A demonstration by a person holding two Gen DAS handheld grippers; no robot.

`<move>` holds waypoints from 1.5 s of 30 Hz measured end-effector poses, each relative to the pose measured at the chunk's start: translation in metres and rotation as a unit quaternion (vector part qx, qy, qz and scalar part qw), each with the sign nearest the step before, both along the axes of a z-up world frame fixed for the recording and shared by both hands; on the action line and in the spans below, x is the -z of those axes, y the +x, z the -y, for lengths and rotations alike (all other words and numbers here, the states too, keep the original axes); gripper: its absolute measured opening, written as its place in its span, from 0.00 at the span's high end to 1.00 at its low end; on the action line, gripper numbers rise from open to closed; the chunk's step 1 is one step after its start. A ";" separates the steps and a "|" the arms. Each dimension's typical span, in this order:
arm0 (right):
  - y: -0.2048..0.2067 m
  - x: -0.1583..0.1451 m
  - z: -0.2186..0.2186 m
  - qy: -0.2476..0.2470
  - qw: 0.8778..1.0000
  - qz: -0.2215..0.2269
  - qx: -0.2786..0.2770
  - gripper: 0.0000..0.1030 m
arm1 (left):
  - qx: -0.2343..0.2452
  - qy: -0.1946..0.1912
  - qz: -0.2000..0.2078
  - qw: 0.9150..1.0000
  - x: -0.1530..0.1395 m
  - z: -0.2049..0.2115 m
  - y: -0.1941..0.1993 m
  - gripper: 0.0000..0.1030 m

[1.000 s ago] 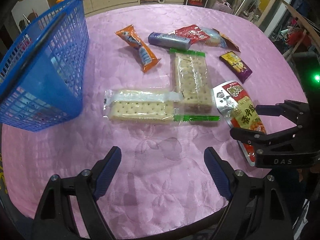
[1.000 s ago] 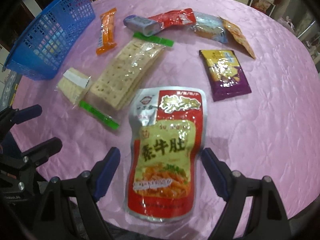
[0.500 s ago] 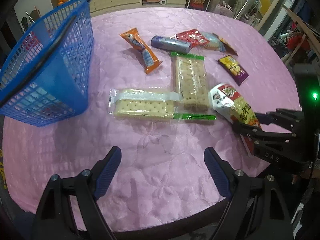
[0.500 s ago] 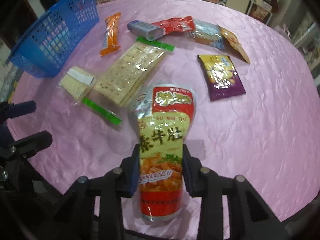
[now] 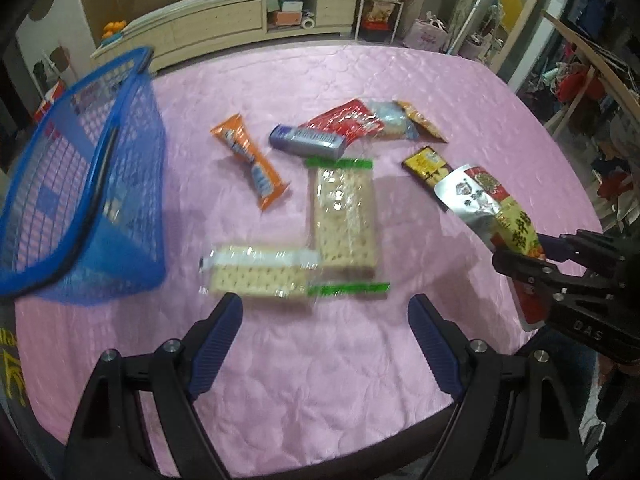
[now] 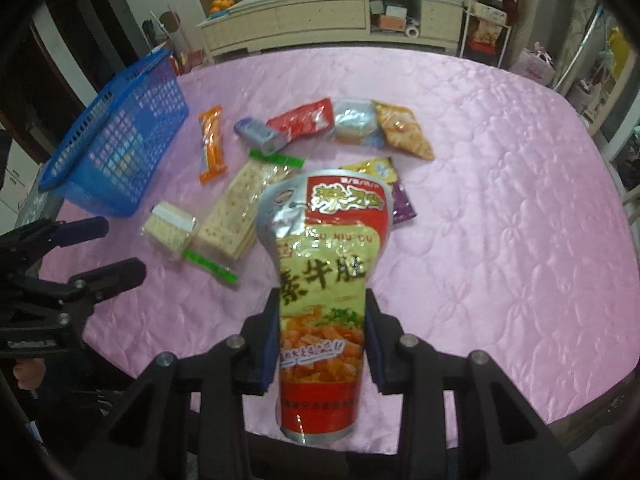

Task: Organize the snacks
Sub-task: 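Grasp the cracker pack with the left tool while the right tool holds the pouch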

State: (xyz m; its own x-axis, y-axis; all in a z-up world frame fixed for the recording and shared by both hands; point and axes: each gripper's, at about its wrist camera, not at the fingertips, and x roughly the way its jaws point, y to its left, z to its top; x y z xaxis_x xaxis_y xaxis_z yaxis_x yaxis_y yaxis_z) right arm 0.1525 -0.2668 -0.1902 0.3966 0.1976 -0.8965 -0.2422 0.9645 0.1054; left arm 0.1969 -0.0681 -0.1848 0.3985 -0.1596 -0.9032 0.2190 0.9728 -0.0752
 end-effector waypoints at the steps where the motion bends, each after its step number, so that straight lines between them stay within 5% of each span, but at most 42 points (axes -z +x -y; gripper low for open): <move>1: 0.007 0.001 -0.006 0.001 1.000 0.003 0.003 0.60 | 0.004 0.004 0.001 1.000 0.000 0.003 0.003 0.19; 7: 0.026 0.005 -0.003 0.016 1.000 0.003 0.020 0.60 | 0.033 0.041 -0.007 0.999 0.014 0.026 0.034 0.19; 31: 0.070 0.049 -0.001 0.013 0.998 -0.032 0.049 0.60 | 0.075 0.058 -0.079 0.992 0.092 0.050 0.114 0.17; 35: 0.071 0.051 0.001 0.015 0.998 -0.036 0.051 0.60 | 0.057 0.064 -0.099 0.991 0.101 0.048 0.125 0.00; 43: 0.068 0.054 0.002 0.021 0.997 -0.040 0.054 0.60 | 0.051 0.063 -0.104 0.991 0.109 0.044 0.131 0.01; 45: 0.066 0.054 0.002 0.021 0.997 -0.040 0.054 0.59 | 0.053 0.061 -0.096 0.992 0.106 0.042 0.125 0.14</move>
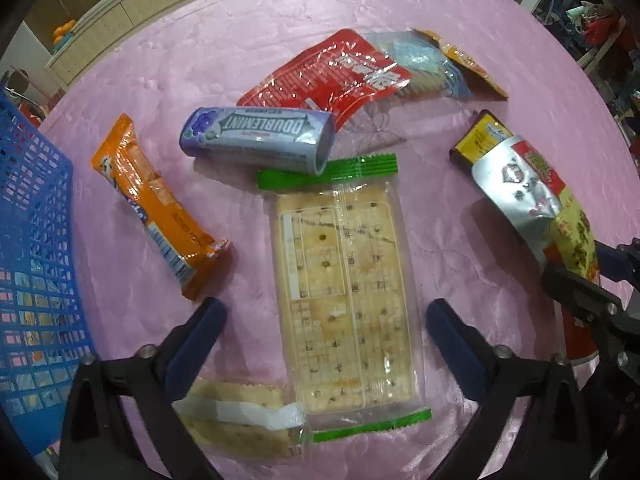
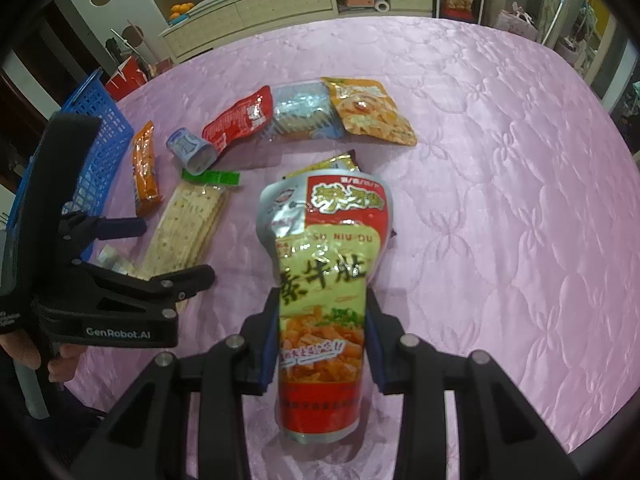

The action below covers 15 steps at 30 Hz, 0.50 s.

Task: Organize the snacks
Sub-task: 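Grasp the cracker pack with the left tool while the right tool holds the pouch, then carry the cracker pack to the basket with the left tool and release it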

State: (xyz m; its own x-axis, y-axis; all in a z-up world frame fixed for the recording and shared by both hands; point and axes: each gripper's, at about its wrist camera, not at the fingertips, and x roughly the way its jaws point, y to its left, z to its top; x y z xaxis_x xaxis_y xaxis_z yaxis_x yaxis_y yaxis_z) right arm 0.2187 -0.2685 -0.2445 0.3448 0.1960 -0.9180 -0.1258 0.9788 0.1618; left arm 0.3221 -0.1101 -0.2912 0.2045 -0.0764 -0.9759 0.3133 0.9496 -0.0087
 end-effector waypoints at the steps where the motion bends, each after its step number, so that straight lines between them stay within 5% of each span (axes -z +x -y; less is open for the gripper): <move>1: -0.001 0.000 0.000 0.000 1.000 -0.001 0.000 0.59 | 0.002 -0.002 0.003 1.000 -0.003 -0.001 -0.003 0.19; 4: -0.002 0.002 -0.001 0.003 1.000 -0.003 0.001 0.59 | 0.012 -0.007 0.003 1.000 -0.008 -0.003 -0.011 0.47; 10: -0.008 -0.008 -0.004 0.002 1.000 0.002 0.003 0.59 | 0.000 -0.028 0.004 1.000 -0.018 -0.012 -0.032 0.49; 15: -0.018 -0.031 -0.009 -0.004 1.000 0.022 -0.001 0.59 | -0.009 -0.046 0.041 0.998 -0.054 -0.026 -0.054 0.49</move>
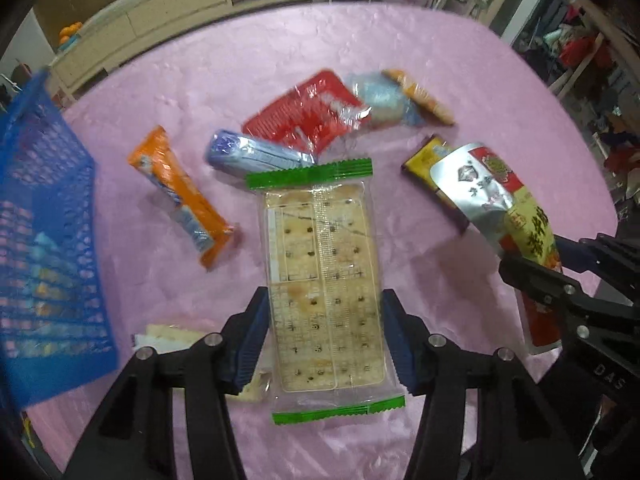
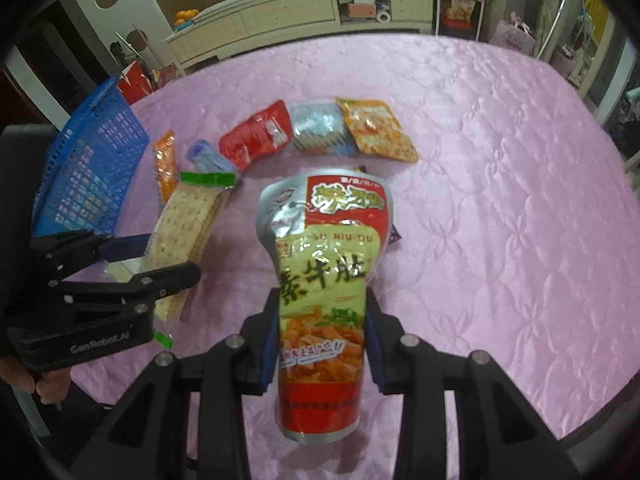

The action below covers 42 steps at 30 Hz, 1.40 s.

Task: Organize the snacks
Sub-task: 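Carry the cracker pack to the basket with the left tool and release it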

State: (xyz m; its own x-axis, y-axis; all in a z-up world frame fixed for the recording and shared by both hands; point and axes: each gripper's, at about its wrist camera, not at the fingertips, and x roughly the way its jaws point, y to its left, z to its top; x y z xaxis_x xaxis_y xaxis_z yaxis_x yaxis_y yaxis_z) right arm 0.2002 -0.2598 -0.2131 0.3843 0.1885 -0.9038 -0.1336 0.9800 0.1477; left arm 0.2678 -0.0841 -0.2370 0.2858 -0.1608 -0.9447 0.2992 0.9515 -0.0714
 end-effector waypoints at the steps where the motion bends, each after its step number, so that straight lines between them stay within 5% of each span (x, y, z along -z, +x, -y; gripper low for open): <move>1: -0.003 -0.006 -0.002 0.001 1.000 0.005 -0.002 0.59 | -0.002 0.000 0.009 1.000 -0.007 -0.003 -0.005 0.49; 17: -0.045 -0.100 -0.067 0.026 0.995 0.086 -0.052 0.59 | -0.046 -0.030 0.118 0.991 -0.116 -0.062 -0.081 0.49; 26: -0.049 -0.139 -0.128 0.030 0.985 0.134 -0.106 0.60 | -0.089 -0.019 0.161 0.983 -0.164 -0.131 -0.098 0.49; 42: -0.005 -0.136 -0.226 0.030 0.974 0.129 -0.183 0.60 | -0.140 0.000 0.162 0.977 -0.178 -0.226 -0.076 0.49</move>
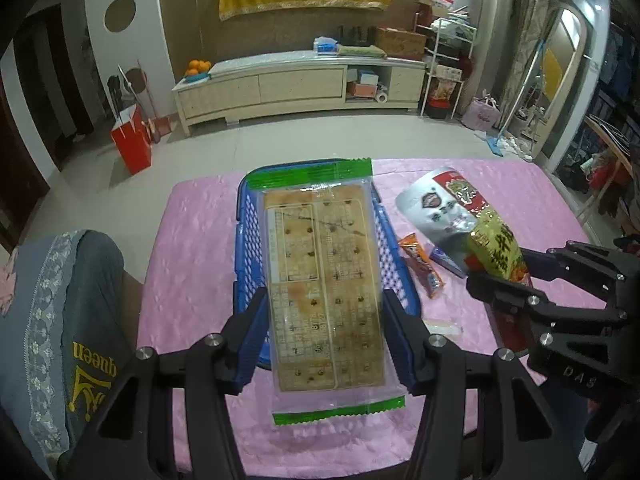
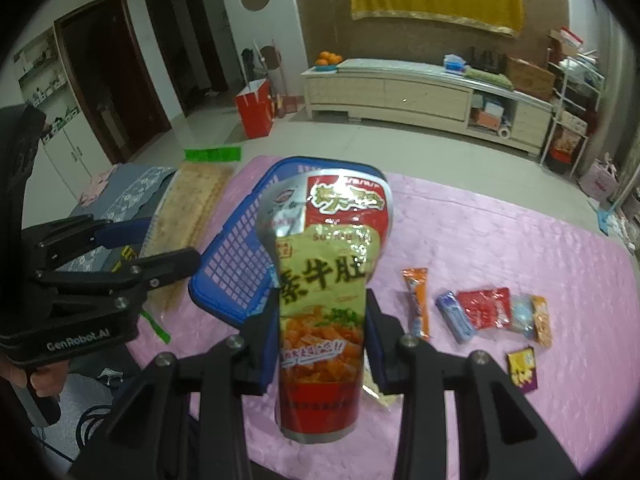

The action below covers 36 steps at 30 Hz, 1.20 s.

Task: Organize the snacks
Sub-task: 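Carry the cracker pack to the basket with the left tool and release it, then lower the red-and-silver pouch into the basket and open the right tool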

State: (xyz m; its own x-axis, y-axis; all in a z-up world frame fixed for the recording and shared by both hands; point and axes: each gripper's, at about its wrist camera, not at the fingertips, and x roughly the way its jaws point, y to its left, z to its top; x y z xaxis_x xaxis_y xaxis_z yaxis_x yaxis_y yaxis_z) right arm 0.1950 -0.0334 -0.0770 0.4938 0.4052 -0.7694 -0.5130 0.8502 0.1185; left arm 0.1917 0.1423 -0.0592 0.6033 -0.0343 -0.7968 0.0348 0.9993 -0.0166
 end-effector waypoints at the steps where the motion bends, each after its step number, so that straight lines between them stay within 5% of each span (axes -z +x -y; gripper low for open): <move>1: 0.001 0.001 -0.004 -0.001 1.000 -0.002 -0.003 0.60 | -0.003 -0.002 -0.004 1.000 0.005 -0.004 0.006 0.49; 23: 0.071 0.045 -0.033 -0.021 0.999 -0.043 -0.011 0.59 | -0.012 -0.028 -0.041 0.999 0.060 -0.021 0.097 0.49; 25: 0.073 0.045 -0.032 -0.026 0.999 -0.037 -0.010 0.59 | -0.016 -0.026 -0.037 0.999 0.062 -0.021 0.100 0.44; 27: 0.075 0.046 -0.030 -0.025 0.999 -0.039 -0.008 0.59 | -0.024 -0.017 -0.030 0.999 0.062 -0.021 0.102 0.26; 36: 0.072 0.038 -0.029 -0.020 0.999 -0.039 -0.008 0.59 | -0.032 -0.013 -0.035 0.999 0.058 -0.030 0.086 0.24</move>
